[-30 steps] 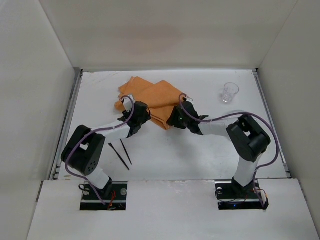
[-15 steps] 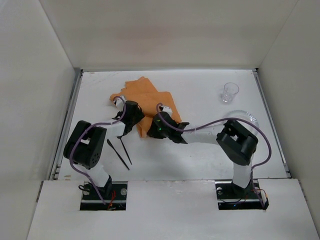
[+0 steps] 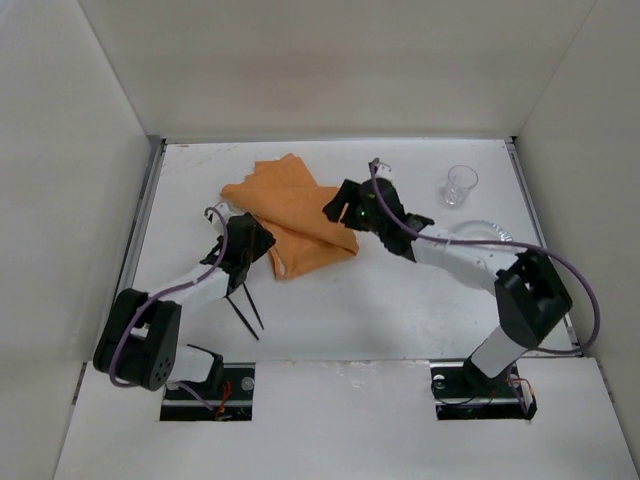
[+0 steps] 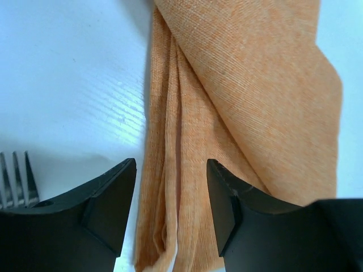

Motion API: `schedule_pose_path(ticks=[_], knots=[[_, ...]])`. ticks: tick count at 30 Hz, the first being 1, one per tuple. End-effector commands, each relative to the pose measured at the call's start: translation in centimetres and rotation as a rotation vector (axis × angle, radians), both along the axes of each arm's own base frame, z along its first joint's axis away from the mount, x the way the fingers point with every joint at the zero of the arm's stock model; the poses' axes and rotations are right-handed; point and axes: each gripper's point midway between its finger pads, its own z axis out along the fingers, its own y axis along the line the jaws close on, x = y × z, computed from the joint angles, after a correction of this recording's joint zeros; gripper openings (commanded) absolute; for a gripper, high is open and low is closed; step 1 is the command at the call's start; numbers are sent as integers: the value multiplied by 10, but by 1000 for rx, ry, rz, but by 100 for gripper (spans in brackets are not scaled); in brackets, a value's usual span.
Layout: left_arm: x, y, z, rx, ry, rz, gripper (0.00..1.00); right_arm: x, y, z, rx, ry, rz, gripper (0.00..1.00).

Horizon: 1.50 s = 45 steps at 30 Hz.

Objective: Set the dinner table for one person

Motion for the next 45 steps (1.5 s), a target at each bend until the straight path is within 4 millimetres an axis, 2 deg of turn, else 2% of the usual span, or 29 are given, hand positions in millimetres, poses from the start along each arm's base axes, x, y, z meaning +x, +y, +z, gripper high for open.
schedule_pose_path(ticks=[1,5,8,12,18,21,24,25,28,30,32,33,35,36,38,41,45], knots=[[-20,1,4,10,-2,-22,50,51,-21,-19,-91,-12,-31,70],[-44,-5,-5,19,30,-70,51,107,-39,-47,-119,46,-83,71],[-57,-12,-13,24,51,-107,52,131,-39,-60,-99,73,-88,71],[-65,-21,-26,24,86,-150,52,146,-33,-77,-67,128,-83,71],[-59,-32,-35,-1,98,-170,52,149,-15,-88,17,175,-50,63],[-54,-34,-35,3,93,-164,51,152,-13,-91,46,179,-65,49],[-47,-31,-38,5,90,-148,45,156,-15,-88,63,155,-90,26],[-45,-31,-38,6,88,-144,42,157,-17,-84,66,141,-101,22],[-36,-28,-40,10,81,-119,18,158,-27,-55,81,73,-150,15],[-29,-22,-41,9,73,-89,9,156,-44,-31,76,22,-201,13],[-26,-15,-42,1,70,-57,5,150,-70,-11,63,-25,-269,13],[-25,-12,-43,2,71,-47,4,143,-95,2,59,-56,-334,13],[-25,-7,-45,16,73,-30,4,127,-133,12,59,-82,-436,13],[-25,-4,-46,24,73,-20,3,111,-157,12,65,-87,-511,13],[-26,0,-48,33,77,-10,3,85,-183,3,81,-72,-597,14],[-28,7,-47,33,70,8,3,46,-211,-30,77,-20,-708,14],[-28,15,-35,31,43,30,3,13,-208,-69,20,55,-705,16]])
